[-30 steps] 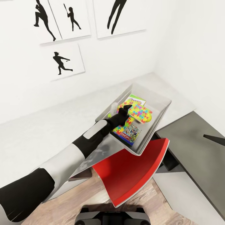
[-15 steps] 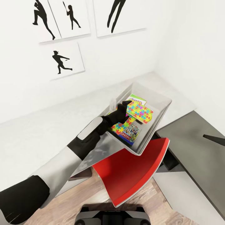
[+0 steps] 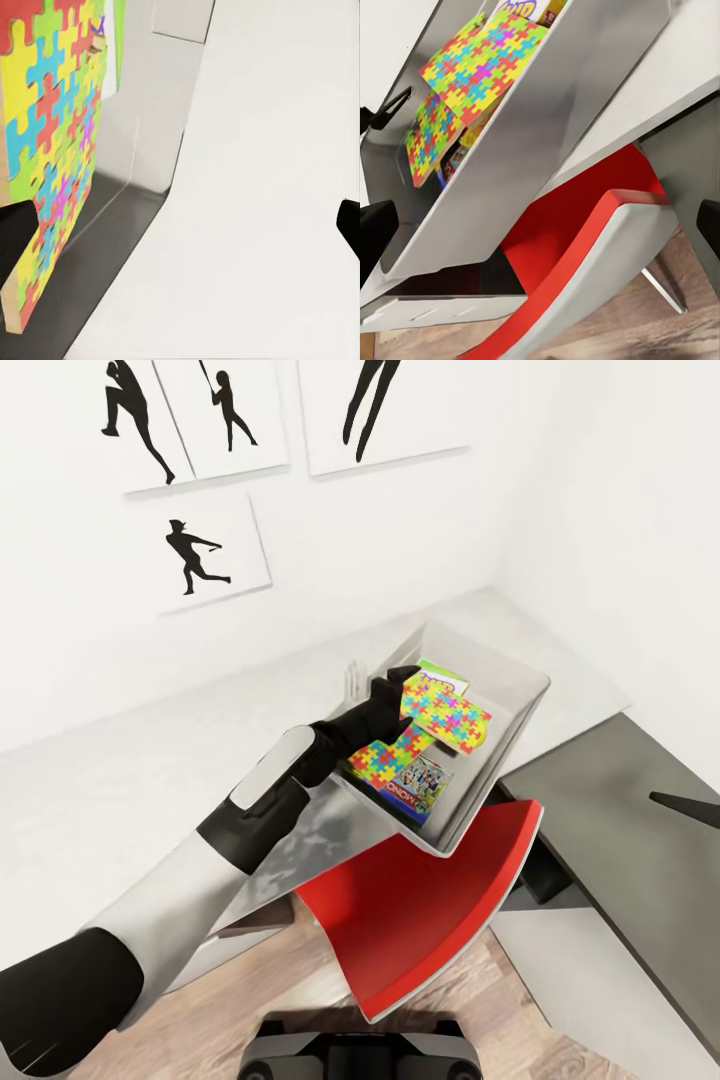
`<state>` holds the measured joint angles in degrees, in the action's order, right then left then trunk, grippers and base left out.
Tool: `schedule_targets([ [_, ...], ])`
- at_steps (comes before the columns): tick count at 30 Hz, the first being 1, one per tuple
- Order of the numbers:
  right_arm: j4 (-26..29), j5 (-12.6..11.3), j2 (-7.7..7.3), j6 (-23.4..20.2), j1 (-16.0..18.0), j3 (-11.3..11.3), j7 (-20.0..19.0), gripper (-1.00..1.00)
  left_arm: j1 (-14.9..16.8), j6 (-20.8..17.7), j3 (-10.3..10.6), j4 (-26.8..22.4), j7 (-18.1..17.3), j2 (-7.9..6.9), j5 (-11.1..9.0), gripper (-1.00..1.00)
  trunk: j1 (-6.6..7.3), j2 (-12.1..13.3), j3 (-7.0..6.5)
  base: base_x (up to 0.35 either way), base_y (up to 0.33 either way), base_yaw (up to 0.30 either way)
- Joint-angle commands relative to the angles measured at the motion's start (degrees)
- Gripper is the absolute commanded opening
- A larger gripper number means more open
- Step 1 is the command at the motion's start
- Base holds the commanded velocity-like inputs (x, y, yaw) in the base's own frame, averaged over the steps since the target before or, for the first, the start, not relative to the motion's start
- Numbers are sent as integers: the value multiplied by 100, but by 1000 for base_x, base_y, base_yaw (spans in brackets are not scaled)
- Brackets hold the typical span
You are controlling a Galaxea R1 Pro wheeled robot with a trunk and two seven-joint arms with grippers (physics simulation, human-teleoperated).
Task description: Put all the toys in the child's room - the three board games (two on the bed and one on the table), the two jigsaw puzzles on the table, and the tennis ball on the table - inside the toy box on the table in the child's room.
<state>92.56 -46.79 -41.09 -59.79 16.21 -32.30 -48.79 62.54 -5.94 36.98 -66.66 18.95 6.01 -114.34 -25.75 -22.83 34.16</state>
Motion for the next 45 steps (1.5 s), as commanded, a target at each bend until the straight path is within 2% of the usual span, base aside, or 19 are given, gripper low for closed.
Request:
schedule_targets([
  [1,-1,24,0,-21,0,-6,-34,100,-5,-9,-3,-55,37,-11,-27,100,-3,-9,8,0,0,0],
  [23,-1,31,28,-21,-29,-36,-49,100,-32,-60,5,-733,7,-55,-4,100,-3,-9,11,0,0,0],
  [29,-1,36,30,-21,-35,-34,-51,100,-34,-70,64,-1045,21,-56,67,100,-3,-9,11,0,0,0],
  [31,-1,37,30,-21,-34,-40,-54,100,-38,-74,90,-1184,24,-51,200,100,-3,-9,11,0,0,0],
  [34,-1,37,31,-21,-35,-51,-87,100,-40,-131,221,-1397,21,-43,527,100,-3,-9,11,0,0,0],
  [35,-1,37,31,-21,-35,-51,-87,100,-40,-131,221,-1397,21,-43,527,100,-3,-9,11,0,0,0],
  [38,-1,38,31,-21,-37,-51,-220,100,-57,-271,449,-1651,19,-43,892,100,-3,-9,11,0,0,0],
  [39,-1,38,31,-21,-37,-51,-220,100,-57,-271,449,-1651,19,-43,892,100,-3,-9,11,0,0,0],
  [43,-1,38,27,-21,-38,-44,-401,100,-242,-396,677,-2073,40,-47,1209,100,-3,-9,3,0,0,0],
  [45,-1,38,24,-21,-38,-43,-428,100,-321,-414,723,-2159,43,-49,1259,100,-3,-9,-5,0,0,0],
])
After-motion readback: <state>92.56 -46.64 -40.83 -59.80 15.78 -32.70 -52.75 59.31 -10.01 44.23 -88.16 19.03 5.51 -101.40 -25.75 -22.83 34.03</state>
